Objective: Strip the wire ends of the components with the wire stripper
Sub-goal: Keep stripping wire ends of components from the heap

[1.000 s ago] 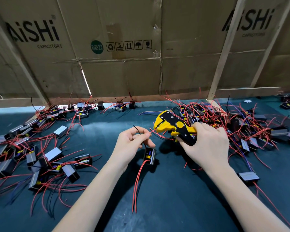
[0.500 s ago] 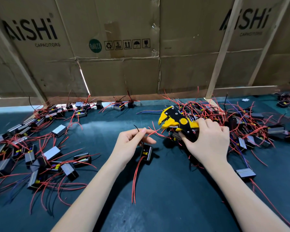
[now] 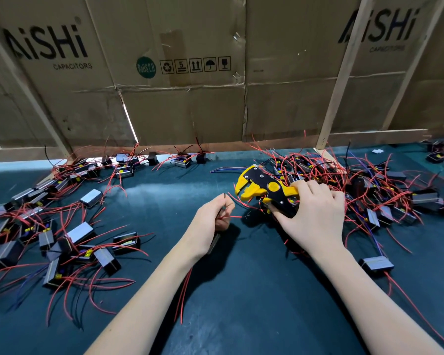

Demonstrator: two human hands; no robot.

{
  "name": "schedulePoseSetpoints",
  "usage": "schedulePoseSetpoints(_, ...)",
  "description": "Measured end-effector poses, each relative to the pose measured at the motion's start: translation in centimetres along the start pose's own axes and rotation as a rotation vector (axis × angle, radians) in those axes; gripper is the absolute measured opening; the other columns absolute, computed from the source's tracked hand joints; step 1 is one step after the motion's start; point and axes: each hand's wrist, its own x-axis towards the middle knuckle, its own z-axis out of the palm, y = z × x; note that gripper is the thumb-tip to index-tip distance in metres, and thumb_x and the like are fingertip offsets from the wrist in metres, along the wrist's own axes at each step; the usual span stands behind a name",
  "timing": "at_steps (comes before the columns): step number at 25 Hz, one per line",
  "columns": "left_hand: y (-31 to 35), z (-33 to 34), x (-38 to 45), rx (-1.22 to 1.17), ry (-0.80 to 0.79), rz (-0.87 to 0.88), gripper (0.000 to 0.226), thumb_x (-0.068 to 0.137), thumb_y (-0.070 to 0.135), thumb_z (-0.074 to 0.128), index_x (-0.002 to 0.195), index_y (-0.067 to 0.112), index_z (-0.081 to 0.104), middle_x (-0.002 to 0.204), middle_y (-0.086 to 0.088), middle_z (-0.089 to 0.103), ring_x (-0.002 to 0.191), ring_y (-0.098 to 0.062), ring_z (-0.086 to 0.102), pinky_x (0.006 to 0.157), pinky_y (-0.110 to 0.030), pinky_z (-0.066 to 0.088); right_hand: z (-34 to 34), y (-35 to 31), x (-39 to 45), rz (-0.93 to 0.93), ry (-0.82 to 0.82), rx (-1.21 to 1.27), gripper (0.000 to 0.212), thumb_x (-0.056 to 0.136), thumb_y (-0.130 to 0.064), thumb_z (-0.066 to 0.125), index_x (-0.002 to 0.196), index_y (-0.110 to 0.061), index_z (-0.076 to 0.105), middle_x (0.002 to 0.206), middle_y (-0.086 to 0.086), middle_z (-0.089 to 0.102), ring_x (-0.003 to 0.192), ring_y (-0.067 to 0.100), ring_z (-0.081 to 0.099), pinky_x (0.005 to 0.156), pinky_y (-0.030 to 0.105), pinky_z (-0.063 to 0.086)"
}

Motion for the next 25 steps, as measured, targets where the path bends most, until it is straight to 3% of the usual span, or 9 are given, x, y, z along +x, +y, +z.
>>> schedulePoseSetpoints(6, -1.0, -0.6, 0.0, 0.164, 0.007, 0.094, 0.036, 0.103, 0.024, 0.037, 0.067, 0.015, 0.039, 0.062, 0.011, 0.033, 0.054, -0.008, 0.026, 0.051, -0.019, 0.023, -0.2, 0.2, 0.0, -0.002, -0.026, 0.023, 0.053, 0.070, -0.062, 0.073, 0.093, -0.016, 0.063, 0.085, 0.001, 0.062, 0.082, 0.028, 0.057, 0.076, 0.038, 0.031)
schedulePoseSetpoints(12, -1.1, -0.7, 0.4, 0.262, -0.045, 0.089, 0.033, 0.090, 0.028, 0.042, 0.058, 0.021, 0.040, 0.064, 0.000, 0.037, 0.055, -0.009, 0.029, 0.051, -0.017, 0.026, -0.5, 0.1, 0.2, -0.078, -0.052, 0.048, 0.053, 0.071, -0.062, 0.064, 0.093, -0.015, 0.063, 0.086, 0.002, 0.061, 0.084, 0.030, 0.056, 0.078, 0.039, 0.033)
schedulePoseSetpoints(18, -1.1, -0.5, 0.5, 0.250, -0.017, 0.027, 0.039, 0.084, 0.030, 0.044, 0.046, 0.025, 0.048, 0.053, 0.009, 0.046, 0.048, -0.004, 0.032, 0.052, -0.016, 0.031, -1.0, -0.1, 0.2, -0.112, -0.056, 0.082, 0.062, 0.073, -0.070, 0.046, 0.092, -0.014, 0.064, 0.086, 0.002, 0.063, 0.083, 0.030, 0.056, 0.077, 0.040, 0.034)
schedulePoseSetpoints(22, -0.9, -0.6, 0.5, 0.254, -0.009, -0.012, 0.041, 0.083, 0.034, 0.045, 0.045, 0.022, 0.054, 0.054, -0.002, 0.047, 0.048, -0.008, 0.034, 0.055, -0.023, 0.032, -1.2, -0.1, 0.4, -0.136, -0.058, 0.103, 0.057, 0.073, -0.067, 0.053, 0.092, -0.014, 0.064, 0.086, 0.001, 0.063, 0.083, 0.029, 0.058, 0.077, 0.040, 0.037)
schedulePoseSetpoints(25, -0.8, -0.6, 0.3, 0.270, -0.027, -0.015, 0.044, 0.085, 0.033, 0.044, 0.047, 0.020, 0.061, 0.052, -0.007, 0.038, 0.046, -0.007, 0.032, 0.051, -0.018, 0.030, -1.3, 0.1, 0.5, -0.168, -0.046, 0.082, 0.051, 0.071, -0.062, 0.059, 0.088, -0.014, 0.065, 0.082, 0.001, 0.064, 0.078, 0.029, 0.059, 0.074, 0.040, 0.037)
